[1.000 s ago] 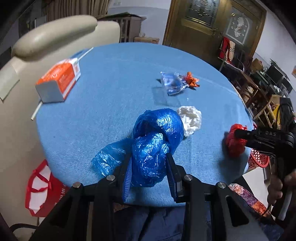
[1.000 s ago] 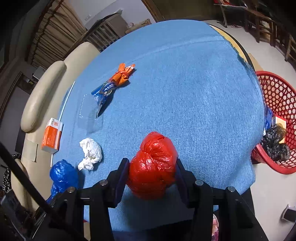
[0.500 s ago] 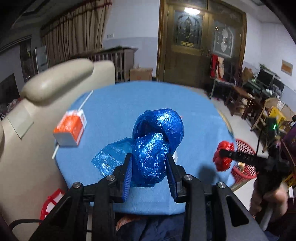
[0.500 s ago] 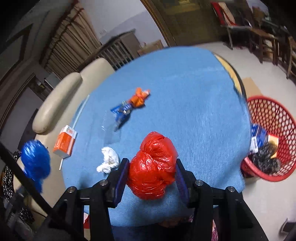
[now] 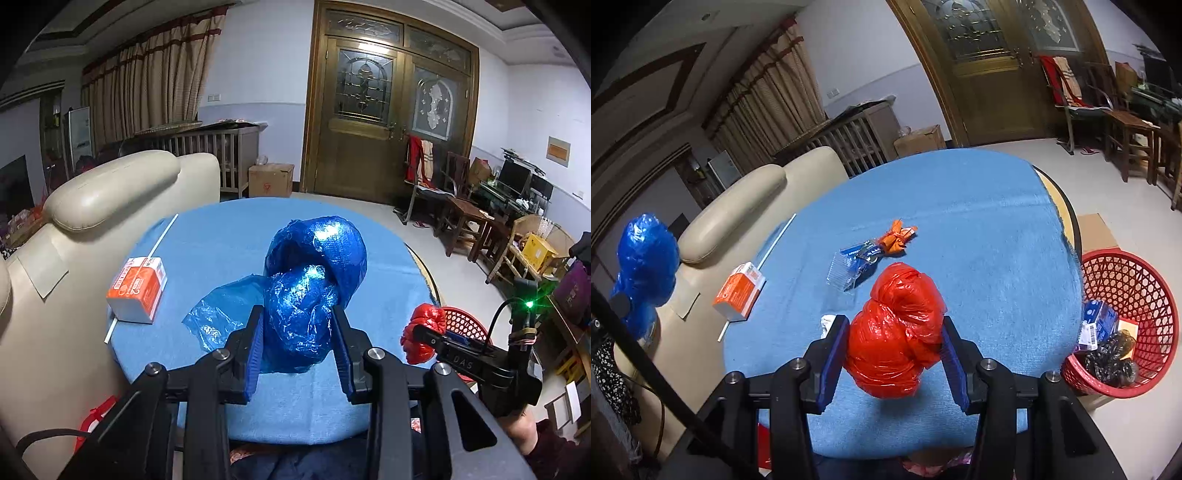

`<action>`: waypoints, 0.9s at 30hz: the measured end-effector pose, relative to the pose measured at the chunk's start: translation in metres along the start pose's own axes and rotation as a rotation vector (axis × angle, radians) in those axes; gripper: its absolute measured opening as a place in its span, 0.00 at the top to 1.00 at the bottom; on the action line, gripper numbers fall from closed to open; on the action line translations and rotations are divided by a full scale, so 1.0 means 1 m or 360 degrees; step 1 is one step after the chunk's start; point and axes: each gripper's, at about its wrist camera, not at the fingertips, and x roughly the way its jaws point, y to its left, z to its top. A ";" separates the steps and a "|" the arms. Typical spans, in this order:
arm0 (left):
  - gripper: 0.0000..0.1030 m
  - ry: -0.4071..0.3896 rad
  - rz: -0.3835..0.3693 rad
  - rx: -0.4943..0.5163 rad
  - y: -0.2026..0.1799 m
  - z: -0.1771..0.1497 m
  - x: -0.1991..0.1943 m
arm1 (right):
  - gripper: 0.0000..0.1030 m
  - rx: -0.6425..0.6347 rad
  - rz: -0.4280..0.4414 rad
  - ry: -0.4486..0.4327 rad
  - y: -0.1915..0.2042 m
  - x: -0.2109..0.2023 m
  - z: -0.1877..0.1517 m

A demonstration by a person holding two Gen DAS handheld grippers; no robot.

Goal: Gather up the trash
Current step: 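Lift the red bag and blue bag off the table with both tools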

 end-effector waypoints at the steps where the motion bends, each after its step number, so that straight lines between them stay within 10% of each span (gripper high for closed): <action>1: 0.65 -0.0004 0.0006 0.0009 -0.001 0.000 0.001 | 0.50 0.0007 0.0003 0.0002 -0.001 0.000 0.000; 27: 0.64 0.0011 -0.0024 0.0142 -0.014 -0.013 0.014 | 0.50 -0.0062 -0.0008 -0.0091 0.004 -0.017 -0.002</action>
